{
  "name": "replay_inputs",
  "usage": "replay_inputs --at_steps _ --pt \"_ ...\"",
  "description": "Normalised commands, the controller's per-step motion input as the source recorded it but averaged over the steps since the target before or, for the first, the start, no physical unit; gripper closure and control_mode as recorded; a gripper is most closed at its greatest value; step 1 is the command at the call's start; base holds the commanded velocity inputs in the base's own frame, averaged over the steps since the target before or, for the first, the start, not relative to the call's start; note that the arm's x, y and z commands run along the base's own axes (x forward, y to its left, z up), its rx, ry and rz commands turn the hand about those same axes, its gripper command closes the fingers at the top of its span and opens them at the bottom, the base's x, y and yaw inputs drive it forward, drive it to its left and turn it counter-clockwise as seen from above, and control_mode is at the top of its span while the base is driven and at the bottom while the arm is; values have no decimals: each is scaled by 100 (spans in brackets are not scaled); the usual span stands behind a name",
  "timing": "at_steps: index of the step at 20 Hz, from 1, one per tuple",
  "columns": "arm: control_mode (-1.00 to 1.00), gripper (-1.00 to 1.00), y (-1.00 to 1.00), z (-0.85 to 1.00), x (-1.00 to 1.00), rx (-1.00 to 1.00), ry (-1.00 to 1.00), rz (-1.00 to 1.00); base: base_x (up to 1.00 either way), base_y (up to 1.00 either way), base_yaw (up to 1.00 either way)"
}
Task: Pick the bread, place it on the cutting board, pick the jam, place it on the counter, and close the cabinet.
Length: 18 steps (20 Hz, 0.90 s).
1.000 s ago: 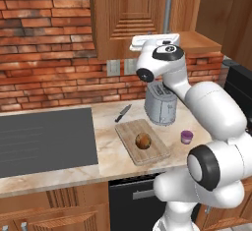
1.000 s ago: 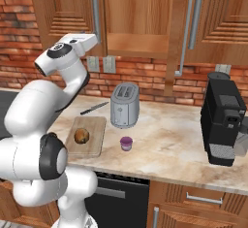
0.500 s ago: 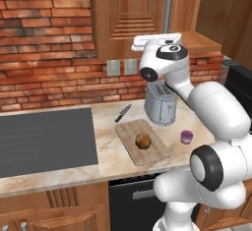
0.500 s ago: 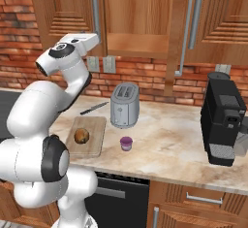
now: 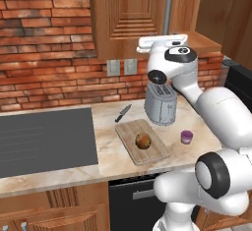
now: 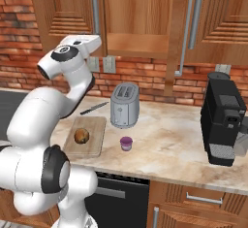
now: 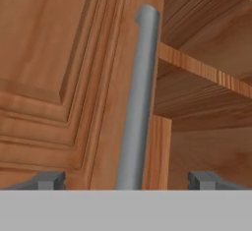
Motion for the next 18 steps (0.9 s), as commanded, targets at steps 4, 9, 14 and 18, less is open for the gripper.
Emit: replay_inputs --at_steps 4,9,14,18 --pt "-100 -100 -8 0 -34 0 0 2 0 0 0" --pt "-100 -100 -6 0 -35 0 0 3 0 0 0" --pt "-100 -100 -10 0 -31 0 0 3 0 0 0" --pt "-100 -100 -22 0 -33 0 0 7 0 0 0"
